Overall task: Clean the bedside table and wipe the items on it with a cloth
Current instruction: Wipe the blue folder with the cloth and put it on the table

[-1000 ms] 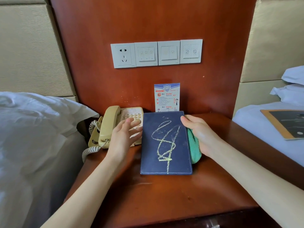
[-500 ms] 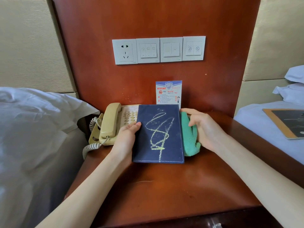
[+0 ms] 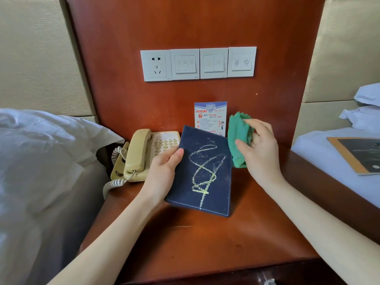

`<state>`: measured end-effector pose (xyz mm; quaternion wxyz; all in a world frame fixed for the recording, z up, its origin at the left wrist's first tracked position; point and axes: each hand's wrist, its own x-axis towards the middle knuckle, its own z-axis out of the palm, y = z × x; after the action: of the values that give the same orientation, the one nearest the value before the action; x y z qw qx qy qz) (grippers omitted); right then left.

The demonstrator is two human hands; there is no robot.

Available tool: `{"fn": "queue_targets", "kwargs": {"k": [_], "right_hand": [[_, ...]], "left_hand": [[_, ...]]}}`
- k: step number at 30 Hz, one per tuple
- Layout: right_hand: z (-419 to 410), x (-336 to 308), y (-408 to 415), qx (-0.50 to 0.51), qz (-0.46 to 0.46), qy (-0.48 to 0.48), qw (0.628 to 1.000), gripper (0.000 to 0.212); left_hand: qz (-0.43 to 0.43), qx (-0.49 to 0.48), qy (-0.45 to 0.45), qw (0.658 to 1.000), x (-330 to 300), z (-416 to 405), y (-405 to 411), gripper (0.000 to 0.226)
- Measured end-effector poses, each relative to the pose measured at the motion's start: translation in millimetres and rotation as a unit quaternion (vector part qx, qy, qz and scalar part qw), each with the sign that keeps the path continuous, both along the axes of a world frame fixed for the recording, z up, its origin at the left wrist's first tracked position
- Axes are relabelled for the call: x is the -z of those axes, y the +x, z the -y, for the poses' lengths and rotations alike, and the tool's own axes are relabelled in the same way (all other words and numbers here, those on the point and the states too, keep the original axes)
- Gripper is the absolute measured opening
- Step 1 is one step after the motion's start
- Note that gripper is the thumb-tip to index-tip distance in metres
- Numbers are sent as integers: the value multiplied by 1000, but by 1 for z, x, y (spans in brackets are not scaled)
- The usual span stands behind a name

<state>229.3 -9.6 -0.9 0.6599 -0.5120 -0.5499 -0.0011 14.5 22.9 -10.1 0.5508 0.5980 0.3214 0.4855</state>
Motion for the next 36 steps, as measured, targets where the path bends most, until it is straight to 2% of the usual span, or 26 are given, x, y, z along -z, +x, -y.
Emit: {"fn": "queue_targets", "kwargs": {"k": [2, 5, 13, 16, 21, 27, 31, 36], "right_hand": [[2, 2, -4, 18, 71, 31, 997, 40], [8, 0, -9, 11, 106, 52, 993, 34], [11, -1, -14, 79, 256, 52, 962, 37], [8, 5, -18, 57, 345, -2, 937, 36], [10, 13, -28, -64, 360, -55, 929, 41], [19, 21, -50, -169, 416, -74, 891, 40], [20, 21, -52, -202, 434, -80, 874, 36], [22, 18, -50, -192, 460, -79, 863, 36]], "left_hand": [[12, 31, 11, 999, -1, 2, 0, 26], [24, 61, 30, 997, -2, 4, -2, 27], [18, 70, 72, 995, 0, 7, -2, 29], [16, 46, 69, 996, 2, 6, -1, 28], [43, -13, 36, 998, 4, 0, -6, 29], [72, -176, -20, 982, 2, -15, -19, 23], [102, -227, -73, 966, -1, -18, -24, 26], [111, -233, -81, 963, -2, -19, -24, 19]]}}
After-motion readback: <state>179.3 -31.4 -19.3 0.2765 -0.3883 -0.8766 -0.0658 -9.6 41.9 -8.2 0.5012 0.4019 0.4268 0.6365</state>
